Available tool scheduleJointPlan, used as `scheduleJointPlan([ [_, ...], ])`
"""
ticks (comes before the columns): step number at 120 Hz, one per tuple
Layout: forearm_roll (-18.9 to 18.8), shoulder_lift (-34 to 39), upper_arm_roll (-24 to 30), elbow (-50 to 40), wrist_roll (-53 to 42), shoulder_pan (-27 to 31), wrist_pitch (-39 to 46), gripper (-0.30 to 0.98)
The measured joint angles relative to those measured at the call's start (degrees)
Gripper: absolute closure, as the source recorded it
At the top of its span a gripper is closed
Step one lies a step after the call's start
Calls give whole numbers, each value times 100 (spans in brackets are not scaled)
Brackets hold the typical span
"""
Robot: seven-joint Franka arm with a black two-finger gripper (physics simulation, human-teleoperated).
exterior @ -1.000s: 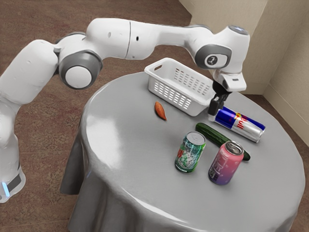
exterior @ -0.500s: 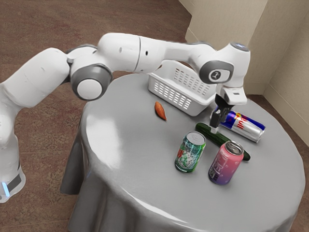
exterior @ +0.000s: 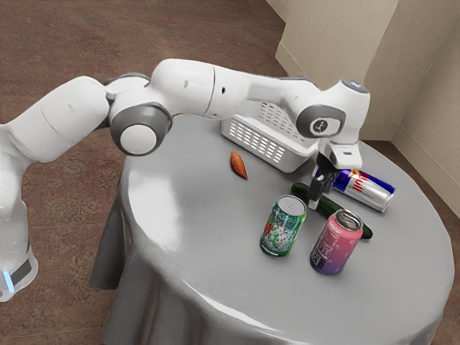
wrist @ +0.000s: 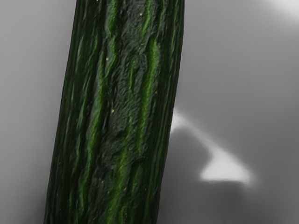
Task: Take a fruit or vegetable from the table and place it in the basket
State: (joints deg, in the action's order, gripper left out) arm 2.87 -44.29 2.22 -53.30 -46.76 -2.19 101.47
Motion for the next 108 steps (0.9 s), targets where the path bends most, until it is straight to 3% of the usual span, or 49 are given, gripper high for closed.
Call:
scheduleJointPlan([
  [29, -5, -131, -11, 2, -43, 83, 9, 3],
  [54, -19, -181, -11, 15, -71, 115, 17, 38],
  [78, -60, -147, -21, 15, -89, 87, 21, 45],
  [92, -138, 340, -15, -178, -95, 23, -14, 46],
  [108, -295, 1539, -4, -1126, -95, 12, -54, 46],
])
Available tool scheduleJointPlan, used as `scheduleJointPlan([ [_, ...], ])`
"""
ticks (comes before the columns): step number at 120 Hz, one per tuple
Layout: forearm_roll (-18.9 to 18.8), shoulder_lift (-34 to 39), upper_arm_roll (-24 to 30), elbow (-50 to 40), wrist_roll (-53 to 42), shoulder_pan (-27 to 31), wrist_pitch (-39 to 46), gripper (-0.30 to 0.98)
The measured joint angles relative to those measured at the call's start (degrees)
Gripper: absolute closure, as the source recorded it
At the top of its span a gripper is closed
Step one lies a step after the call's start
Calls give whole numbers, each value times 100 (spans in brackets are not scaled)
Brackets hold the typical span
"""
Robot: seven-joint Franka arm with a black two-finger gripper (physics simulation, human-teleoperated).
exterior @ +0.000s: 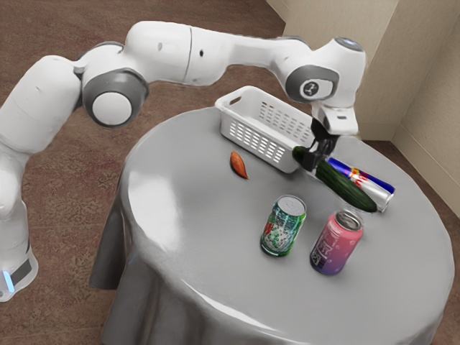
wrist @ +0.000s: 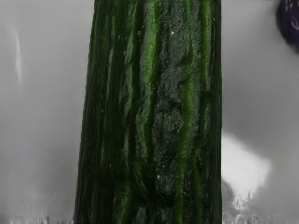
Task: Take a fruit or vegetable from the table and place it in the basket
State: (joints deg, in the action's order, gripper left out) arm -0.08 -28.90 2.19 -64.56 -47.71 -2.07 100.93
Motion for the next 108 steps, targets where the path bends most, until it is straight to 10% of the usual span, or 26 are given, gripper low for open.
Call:
scheduleJointPlan([
  [45, -528, 1129, -17, -467, -3, 1300, -373, 48],
  [108, -663, 143, 754, 318, -38, 2920, -173, 47],
])
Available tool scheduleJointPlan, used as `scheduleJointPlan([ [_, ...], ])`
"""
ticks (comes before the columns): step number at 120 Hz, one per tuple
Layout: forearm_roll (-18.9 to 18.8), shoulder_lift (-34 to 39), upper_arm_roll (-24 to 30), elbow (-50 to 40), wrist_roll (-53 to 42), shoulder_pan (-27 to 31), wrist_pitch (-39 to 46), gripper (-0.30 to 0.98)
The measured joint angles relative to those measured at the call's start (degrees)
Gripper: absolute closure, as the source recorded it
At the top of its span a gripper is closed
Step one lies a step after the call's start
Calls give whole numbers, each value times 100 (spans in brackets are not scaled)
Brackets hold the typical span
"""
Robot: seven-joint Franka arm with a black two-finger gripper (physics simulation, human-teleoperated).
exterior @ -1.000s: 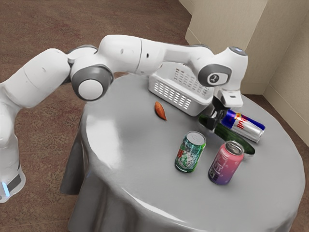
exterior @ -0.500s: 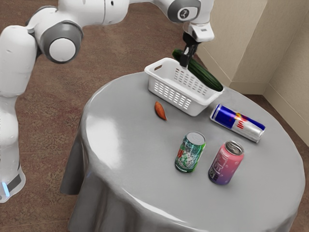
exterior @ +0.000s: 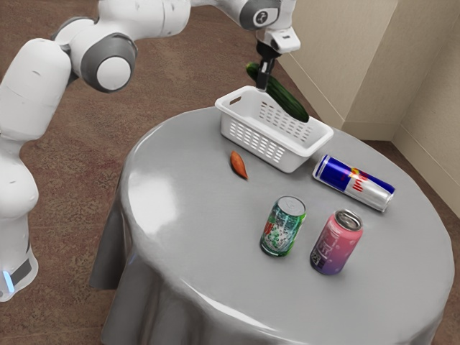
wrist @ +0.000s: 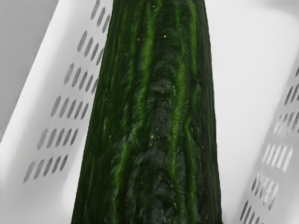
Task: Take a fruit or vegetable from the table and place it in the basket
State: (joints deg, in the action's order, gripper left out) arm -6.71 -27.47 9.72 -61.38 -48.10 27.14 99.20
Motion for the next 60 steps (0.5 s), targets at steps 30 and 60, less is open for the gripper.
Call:
scheduleJointPlan([
  [30, 0, -61, 324, 93, -11, 69, 149, 33],
  [60, -62, 31, 397, 39, -12, 82, 217, 6],
])
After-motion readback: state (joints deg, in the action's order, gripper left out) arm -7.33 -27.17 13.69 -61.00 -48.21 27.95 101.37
